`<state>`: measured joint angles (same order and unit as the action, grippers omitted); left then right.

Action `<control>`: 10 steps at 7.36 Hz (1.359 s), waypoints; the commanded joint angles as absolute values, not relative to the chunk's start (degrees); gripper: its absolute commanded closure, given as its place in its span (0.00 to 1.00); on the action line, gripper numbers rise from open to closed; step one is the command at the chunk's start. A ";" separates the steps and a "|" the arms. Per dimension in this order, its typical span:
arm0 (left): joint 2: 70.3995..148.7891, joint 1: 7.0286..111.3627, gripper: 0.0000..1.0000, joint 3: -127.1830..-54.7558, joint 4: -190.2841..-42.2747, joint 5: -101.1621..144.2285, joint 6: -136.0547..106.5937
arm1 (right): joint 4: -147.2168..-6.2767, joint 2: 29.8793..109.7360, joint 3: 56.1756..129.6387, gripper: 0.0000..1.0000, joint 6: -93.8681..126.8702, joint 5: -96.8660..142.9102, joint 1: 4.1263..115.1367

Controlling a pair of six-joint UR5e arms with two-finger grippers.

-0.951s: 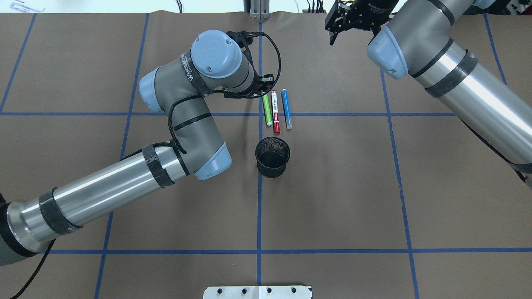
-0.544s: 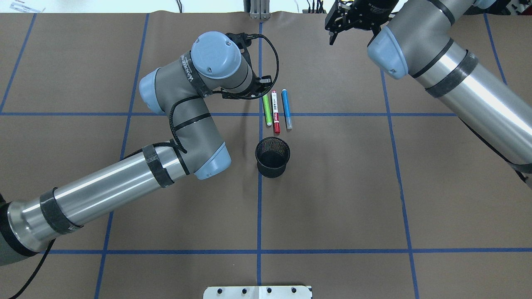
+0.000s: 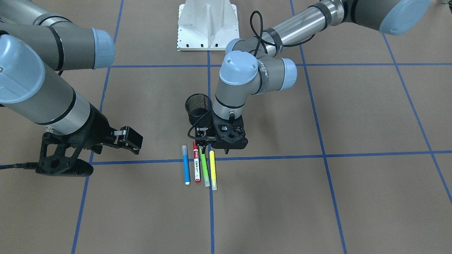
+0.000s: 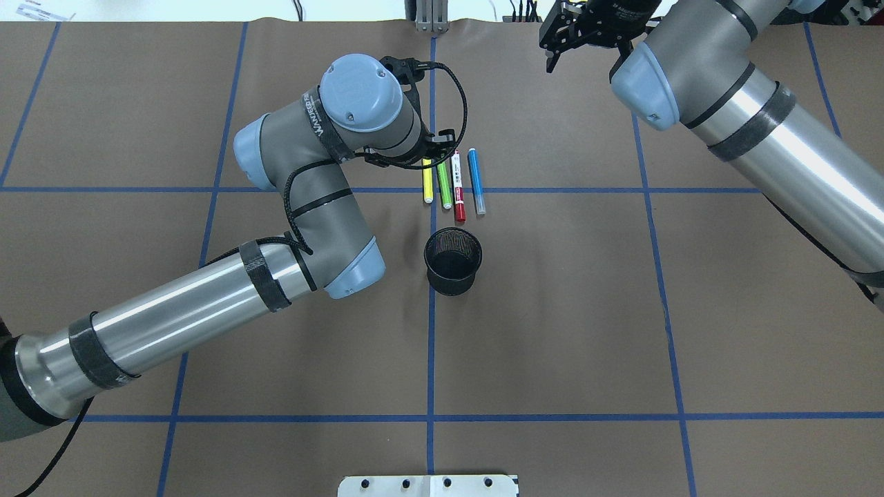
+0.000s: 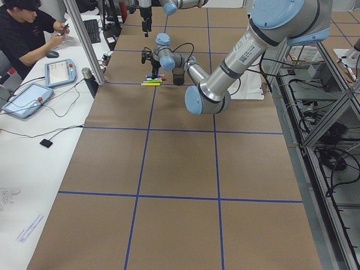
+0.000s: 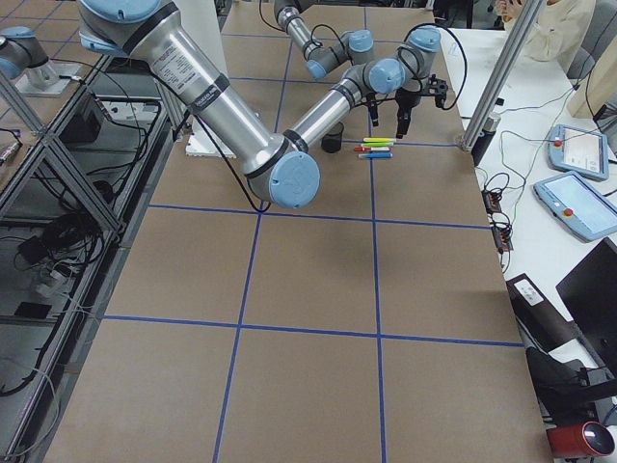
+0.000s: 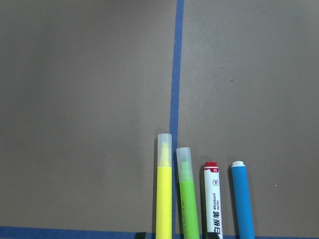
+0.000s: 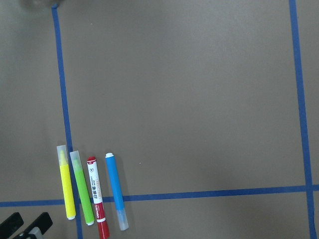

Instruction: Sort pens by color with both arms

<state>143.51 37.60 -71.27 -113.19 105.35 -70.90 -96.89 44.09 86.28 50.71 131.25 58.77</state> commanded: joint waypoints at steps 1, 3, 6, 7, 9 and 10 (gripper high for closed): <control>143.26 43.73 0.01 -73.11 -109.11 116.04 -64.56 | -90.13 45.78 85.96 0.02 51.23 131.05 58.89; 140.12 50.68 0.01 -79.85 -97.17 121.18 -51.75 | -85.98 47.10 86.13 0.02 50.63 128.00 58.89; 126.77 65.67 0.01 -88.75 -93.89 132.67 -32.43 | -81.39 52.98 85.69 0.01 44.33 126.29 62.81; 123.00 70.96 0.01 -90.60 -91.52 135.24 -22.69 | -81.39 55.61 85.69 0.01 39.34 128.04 65.89; 114.31 77.14 0.01 -93.50 -91.32 135.70 -12.08 | -81.74 60.45 85.87 0.01 32.81 133.21 72.56; 110.69 80.13 0.01 -94.91 -91.32 135.70 -8.04 | -81.65 64.21 87.09 0.01 28.61 135.07 75.64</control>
<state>115.86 76.18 -92.94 -91.44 135.44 -13.89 -81.62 59.98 86.07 33.59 132.20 71.40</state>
